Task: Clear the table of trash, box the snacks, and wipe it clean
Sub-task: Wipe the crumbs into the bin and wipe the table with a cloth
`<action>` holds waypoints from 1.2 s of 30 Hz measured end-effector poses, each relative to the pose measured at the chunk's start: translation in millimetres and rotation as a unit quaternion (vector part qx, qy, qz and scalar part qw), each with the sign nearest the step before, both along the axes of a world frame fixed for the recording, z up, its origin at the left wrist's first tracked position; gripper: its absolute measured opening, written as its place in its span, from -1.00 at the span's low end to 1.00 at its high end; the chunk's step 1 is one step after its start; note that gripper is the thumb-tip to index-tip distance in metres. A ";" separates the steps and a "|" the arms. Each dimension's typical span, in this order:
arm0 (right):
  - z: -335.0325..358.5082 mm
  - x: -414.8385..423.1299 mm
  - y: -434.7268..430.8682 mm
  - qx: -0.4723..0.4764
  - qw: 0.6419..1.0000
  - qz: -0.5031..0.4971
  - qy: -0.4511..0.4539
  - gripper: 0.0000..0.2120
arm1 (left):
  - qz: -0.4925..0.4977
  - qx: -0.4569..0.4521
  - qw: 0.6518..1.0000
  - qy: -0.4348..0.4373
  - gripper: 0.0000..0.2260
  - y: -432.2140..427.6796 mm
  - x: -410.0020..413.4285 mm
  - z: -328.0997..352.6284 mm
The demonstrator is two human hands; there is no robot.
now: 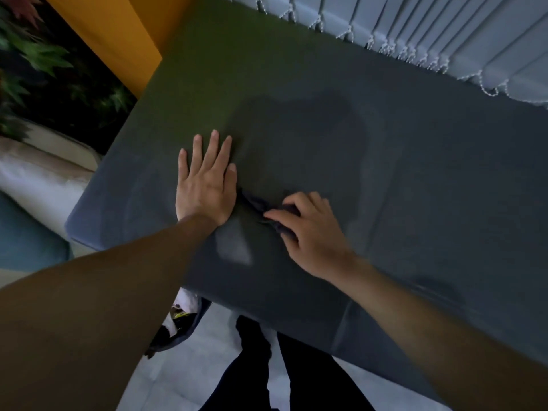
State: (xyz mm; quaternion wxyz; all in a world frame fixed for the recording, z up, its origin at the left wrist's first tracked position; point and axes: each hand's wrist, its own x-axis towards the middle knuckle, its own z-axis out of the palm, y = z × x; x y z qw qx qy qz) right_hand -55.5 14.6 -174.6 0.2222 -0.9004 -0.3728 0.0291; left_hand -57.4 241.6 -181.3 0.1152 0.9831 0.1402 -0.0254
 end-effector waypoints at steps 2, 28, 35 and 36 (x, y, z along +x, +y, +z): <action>-0.9 4.5 0.4 -0.005 0.998 -0.068 -0.005 -0.68 | -0.002 0.006 1.000 0.006 -0.52 -0.1 0.4 -0.4; -1.8 -44.6 -52.0 -0.016 0.999 -0.004 -0.046 -0.63 | -0.109 0.076 0.991 -0.017 -0.50 -11.0 4.9 5.8; -5.8 -38.7 -46.3 0.009 0.989 -0.146 -0.029 -0.66 | -0.131 0.063 0.989 -0.025 -0.49 -19.2 28.5 12.3; -6.0 -46.9 -51.4 0.014 0.995 -0.094 -0.023 -0.66 | -0.137 0.055 0.989 -0.022 -0.48 -23.9 34.3 11.8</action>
